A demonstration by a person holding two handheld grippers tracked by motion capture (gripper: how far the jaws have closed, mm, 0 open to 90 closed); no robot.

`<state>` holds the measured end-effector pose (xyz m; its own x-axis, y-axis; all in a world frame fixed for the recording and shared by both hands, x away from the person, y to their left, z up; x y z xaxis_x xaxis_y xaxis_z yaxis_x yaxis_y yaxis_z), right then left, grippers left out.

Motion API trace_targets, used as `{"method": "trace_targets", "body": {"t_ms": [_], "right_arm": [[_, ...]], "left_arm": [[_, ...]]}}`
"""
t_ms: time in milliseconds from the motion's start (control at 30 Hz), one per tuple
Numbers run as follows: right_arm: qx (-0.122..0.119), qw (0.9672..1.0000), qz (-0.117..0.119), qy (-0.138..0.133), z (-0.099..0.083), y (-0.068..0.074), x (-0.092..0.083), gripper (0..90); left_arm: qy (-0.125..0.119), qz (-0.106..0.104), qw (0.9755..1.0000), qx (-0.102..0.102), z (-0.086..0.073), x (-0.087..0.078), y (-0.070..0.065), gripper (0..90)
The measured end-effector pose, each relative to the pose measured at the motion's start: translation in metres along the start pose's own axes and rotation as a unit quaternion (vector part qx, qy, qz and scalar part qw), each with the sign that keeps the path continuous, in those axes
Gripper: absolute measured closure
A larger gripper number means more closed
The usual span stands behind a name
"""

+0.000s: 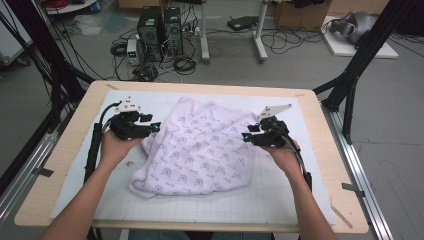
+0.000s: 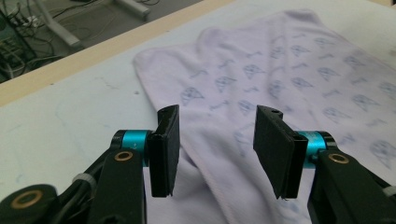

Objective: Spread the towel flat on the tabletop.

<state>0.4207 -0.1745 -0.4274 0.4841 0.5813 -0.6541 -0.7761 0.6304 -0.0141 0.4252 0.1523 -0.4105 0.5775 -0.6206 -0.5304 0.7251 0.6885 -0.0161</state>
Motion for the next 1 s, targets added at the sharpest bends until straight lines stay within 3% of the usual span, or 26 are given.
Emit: {"method": "trace_targets", "body": {"t_ms": [167,300,367,500,733,1000], "right_arm": [[-0.014,0.9995,0.029,0.001,-0.012,0.032,-0.001,53.5],[-0.021,0.9989,0.040,-0.007,-0.023,0.049,-0.005,52.7],[-0.023,0.9988,0.043,0.003,-0.030,0.057,-0.005,51.8],[-0.031,0.9983,0.049,-0.004,-0.039,0.070,-0.005,51.3],[-0.039,0.9973,0.061,-0.006,-0.053,0.089,-0.009,49.6],[-0.048,0.9955,0.081,0.011,-0.072,0.107,-0.002,48.1]], "left_arm": [[0.001,-0.014,0.9997,0.021,-0.016,-0.012,-0.025,47.9],[0.016,-0.027,0.9991,0.030,-0.035,-0.016,-0.040,46.1],[0.017,-0.027,0.9989,0.033,-0.042,-0.017,-0.045,44.7],[0.013,-0.034,0.9989,0.028,-0.054,-0.020,-0.053,43.9],[0.019,-0.042,0.9982,0.038,-0.076,-0.031,-0.069,39.8],[0.035,-0.054,0.9970,0.044,-0.099,-0.035,-0.083,38.0]]}}
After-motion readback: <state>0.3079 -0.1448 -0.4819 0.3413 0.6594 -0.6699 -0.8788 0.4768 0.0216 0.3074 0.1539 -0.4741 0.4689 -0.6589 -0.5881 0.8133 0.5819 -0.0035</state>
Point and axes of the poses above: each handheld gripper's, and its own axes: x roughly forward along the jaws, z roughly out of its top, y roughly to its left, the point moved 9 cm from there along x, roughly forward along the jaws, and after that the axes turned 2 degrees about -z, right-handed, at the moved point
